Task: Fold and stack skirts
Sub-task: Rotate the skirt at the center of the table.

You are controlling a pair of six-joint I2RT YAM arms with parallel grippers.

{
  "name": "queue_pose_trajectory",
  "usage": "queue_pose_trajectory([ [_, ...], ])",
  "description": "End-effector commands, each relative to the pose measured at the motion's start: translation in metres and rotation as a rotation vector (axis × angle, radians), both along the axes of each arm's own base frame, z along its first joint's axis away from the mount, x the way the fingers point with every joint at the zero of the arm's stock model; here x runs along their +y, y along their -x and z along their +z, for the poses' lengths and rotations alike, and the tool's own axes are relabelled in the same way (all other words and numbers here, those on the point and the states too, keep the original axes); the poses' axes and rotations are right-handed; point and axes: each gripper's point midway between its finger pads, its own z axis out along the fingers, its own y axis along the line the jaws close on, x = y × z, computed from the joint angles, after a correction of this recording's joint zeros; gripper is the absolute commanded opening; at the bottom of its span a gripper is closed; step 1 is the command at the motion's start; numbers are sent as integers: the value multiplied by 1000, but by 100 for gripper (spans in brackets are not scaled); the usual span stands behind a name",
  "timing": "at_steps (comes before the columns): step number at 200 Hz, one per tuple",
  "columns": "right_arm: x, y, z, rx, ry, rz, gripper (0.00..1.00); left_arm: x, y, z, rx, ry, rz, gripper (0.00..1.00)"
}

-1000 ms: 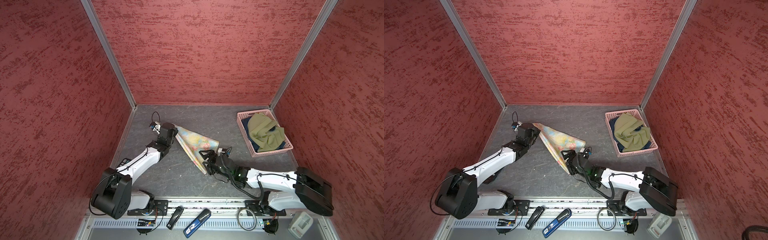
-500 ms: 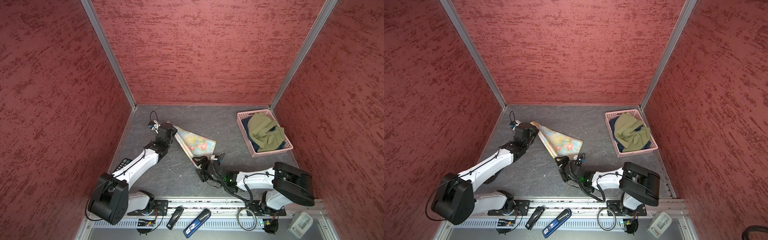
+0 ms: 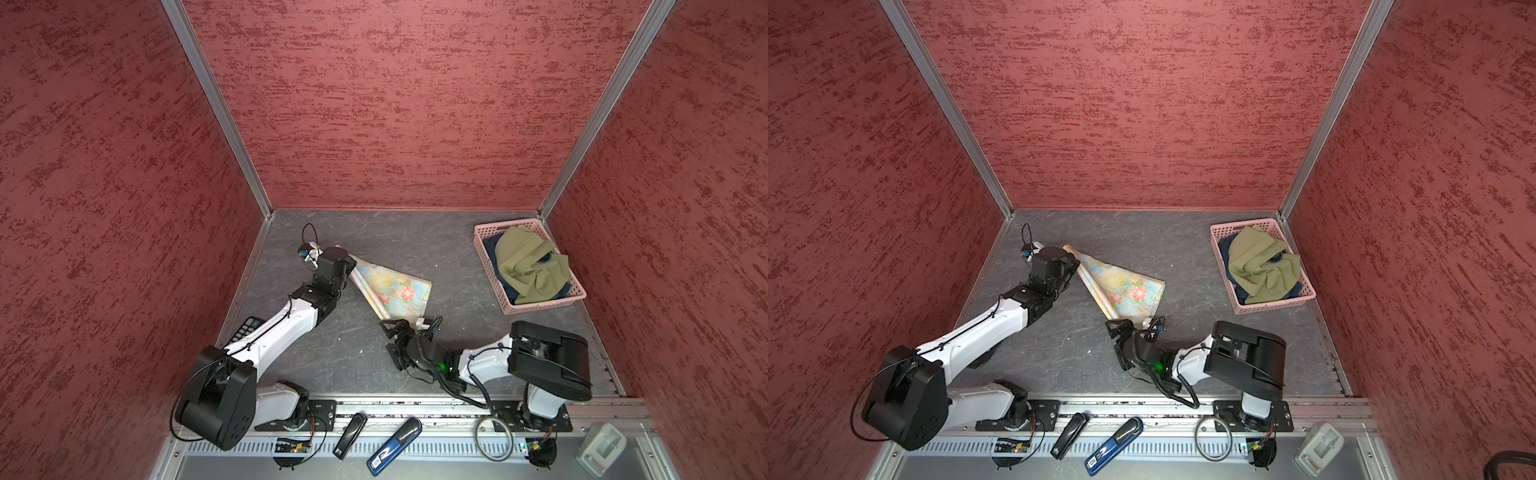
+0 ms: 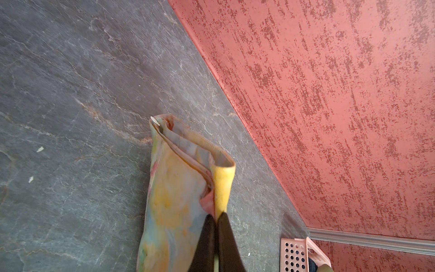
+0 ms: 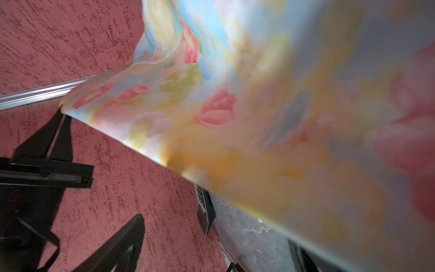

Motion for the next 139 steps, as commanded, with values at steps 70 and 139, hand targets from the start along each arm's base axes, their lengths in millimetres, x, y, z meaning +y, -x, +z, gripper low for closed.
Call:
queue_pose_trajectory([
  [70,-40,-11,-6,318,-327,-351,99,-1,11,3,-27,11,-24,0],
  [139,-52,-20,-18,344,-340,-405,97,6,27,-1,-30,18,-34,0],
])
